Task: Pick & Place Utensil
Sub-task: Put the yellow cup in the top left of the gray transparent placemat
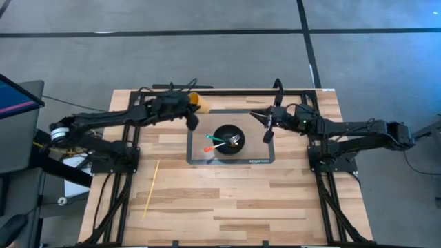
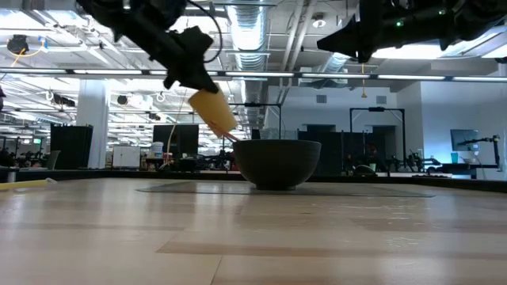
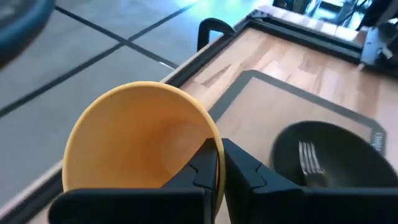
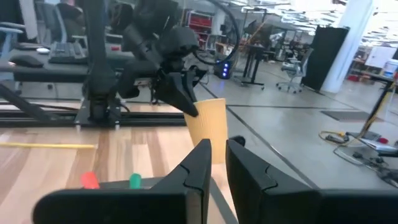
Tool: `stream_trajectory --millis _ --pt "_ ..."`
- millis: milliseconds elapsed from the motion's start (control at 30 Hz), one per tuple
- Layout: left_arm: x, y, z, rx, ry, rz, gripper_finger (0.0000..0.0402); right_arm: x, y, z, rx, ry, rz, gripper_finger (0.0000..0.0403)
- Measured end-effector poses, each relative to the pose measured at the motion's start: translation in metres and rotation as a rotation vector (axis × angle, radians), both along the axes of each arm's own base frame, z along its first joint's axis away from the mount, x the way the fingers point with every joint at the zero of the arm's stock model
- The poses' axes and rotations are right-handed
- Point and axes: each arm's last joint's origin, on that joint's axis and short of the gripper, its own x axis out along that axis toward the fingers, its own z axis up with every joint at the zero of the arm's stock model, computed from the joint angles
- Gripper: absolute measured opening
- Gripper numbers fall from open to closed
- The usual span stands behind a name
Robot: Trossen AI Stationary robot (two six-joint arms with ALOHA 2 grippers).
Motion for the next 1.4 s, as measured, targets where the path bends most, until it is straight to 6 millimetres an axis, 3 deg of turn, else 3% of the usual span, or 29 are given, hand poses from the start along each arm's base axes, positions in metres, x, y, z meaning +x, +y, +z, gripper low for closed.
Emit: stream_trajectory --millis 167,367,700,1400 --pt "0.013 0.012 -0.002 -0.016 0.07 0.006 0.0012 -0.001 -0.003 -0.003 0.007 0.031 -0.014 0.0042" --pt "0.012 0.014 -0.025 -0.085 0.24 0.015 0.0013 -0.002 -0.008 -0.005 0.013 0.051 -0.037 0.0042" --pt "0.014 0.014 -0.053 -0.099 0.313 0.032 0.0013 -0.003 -0.01 -0.007 0.019 0.07 -0.047 0.0042" --pt "0.013 0.014 -0.056 -0.102 0.317 0.032 0.0021 -0.003 -0.01 -0.007 0.022 0.073 -0.049 0.0042"
